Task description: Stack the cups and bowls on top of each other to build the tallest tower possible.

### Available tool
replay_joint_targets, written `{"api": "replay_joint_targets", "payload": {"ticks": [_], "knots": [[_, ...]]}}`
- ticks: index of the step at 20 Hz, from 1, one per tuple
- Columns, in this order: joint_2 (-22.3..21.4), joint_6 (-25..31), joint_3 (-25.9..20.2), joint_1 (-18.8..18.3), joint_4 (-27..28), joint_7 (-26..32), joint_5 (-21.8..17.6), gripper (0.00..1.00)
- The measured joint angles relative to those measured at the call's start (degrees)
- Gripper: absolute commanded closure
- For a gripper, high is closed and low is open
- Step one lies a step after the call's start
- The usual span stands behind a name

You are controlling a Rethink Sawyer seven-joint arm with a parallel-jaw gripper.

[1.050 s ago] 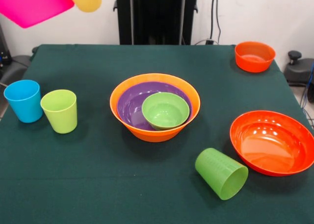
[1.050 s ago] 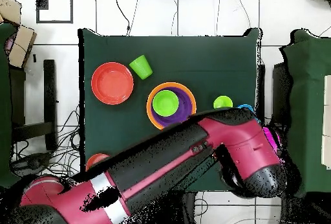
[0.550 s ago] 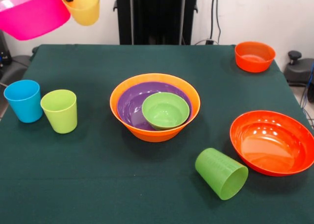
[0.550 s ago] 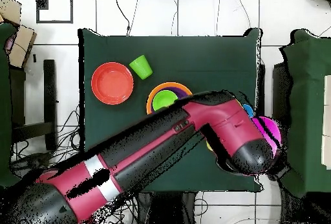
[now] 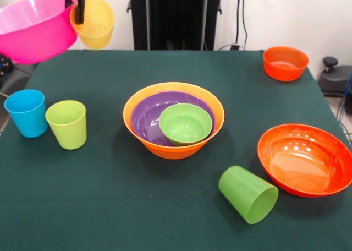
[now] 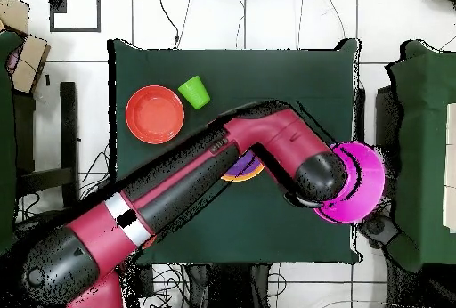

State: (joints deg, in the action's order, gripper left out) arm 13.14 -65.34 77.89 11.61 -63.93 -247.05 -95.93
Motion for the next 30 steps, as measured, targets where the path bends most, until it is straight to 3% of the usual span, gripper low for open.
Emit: {"api": "replay_joint_targets", "payload": {"ticks": [11, 18, 30], "knots": [[12.2, -5.9, 18.8, -3.4, 5.1, -5.9, 19.3, 1.0], [16.4, -15.1, 28.0, -6.1, 5.1, -5.9, 26.6, 1.0], [18.4, -32.5, 42.6, -11.4, 3.8, -5.9, 37.2, 1.0]]}}
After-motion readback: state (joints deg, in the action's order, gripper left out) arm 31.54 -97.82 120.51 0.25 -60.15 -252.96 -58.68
